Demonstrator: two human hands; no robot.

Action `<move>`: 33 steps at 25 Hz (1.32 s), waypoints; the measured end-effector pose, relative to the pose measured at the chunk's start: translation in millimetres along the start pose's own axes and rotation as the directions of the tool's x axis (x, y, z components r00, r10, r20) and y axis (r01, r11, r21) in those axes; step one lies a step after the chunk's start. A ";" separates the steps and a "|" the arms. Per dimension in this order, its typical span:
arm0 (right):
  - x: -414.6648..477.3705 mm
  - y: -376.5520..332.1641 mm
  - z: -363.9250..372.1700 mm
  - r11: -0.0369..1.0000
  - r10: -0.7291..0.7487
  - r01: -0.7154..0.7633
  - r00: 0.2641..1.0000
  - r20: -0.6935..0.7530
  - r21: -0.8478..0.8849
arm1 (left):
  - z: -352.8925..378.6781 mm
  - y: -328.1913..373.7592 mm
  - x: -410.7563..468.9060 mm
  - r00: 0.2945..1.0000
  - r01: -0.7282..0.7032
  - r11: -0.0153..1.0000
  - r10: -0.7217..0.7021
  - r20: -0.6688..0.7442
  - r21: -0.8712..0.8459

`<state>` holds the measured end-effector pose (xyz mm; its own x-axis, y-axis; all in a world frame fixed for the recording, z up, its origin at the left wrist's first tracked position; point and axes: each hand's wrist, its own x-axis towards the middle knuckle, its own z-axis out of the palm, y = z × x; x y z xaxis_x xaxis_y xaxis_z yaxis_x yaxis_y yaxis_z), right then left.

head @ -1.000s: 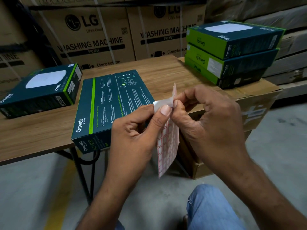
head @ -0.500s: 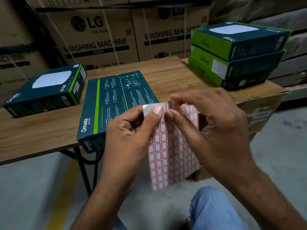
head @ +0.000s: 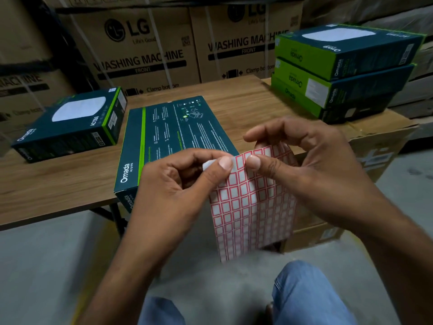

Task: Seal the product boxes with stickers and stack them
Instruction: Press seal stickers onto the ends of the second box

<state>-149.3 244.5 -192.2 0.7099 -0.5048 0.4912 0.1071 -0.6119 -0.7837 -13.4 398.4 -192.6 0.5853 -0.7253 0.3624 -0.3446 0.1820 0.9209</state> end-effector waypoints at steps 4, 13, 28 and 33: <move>2.5 2.5 -0.6 0.995 -0.020 0.020 1.000 0.003 -0.094 | -6.4 -0.5 2.8 0.996 0.005 0.998 -0.012 0.090 0.069; -19.8 6.8 30.8 0.980 -0.117 0.084 0.976 -0.181 -0.181 | 2.5 -19.1 -1.3 0.992 -0.006 1.000 0.003 -0.129 -0.019; -17.2 5.4 28.1 0.972 -0.088 0.053 0.985 -0.147 -0.228 | 8.8 -29.4 -8.0 0.993 -0.083 0.996 0.084 -0.083 0.007; -16.2 7.4 21.0 0.956 -0.125 0.087 0.985 -0.120 -0.280 | 10.4 -31.7 -6.5 0.992 -0.124 0.991 0.125 -0.022 0.045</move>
<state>-145.4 260.9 -213.9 0.6023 -0.4936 0.6274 -0.0305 -0.7996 -0.5998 -13.9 390.5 -225.6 0.5535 -0.6825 0.4774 -0.4470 0.2402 0.8617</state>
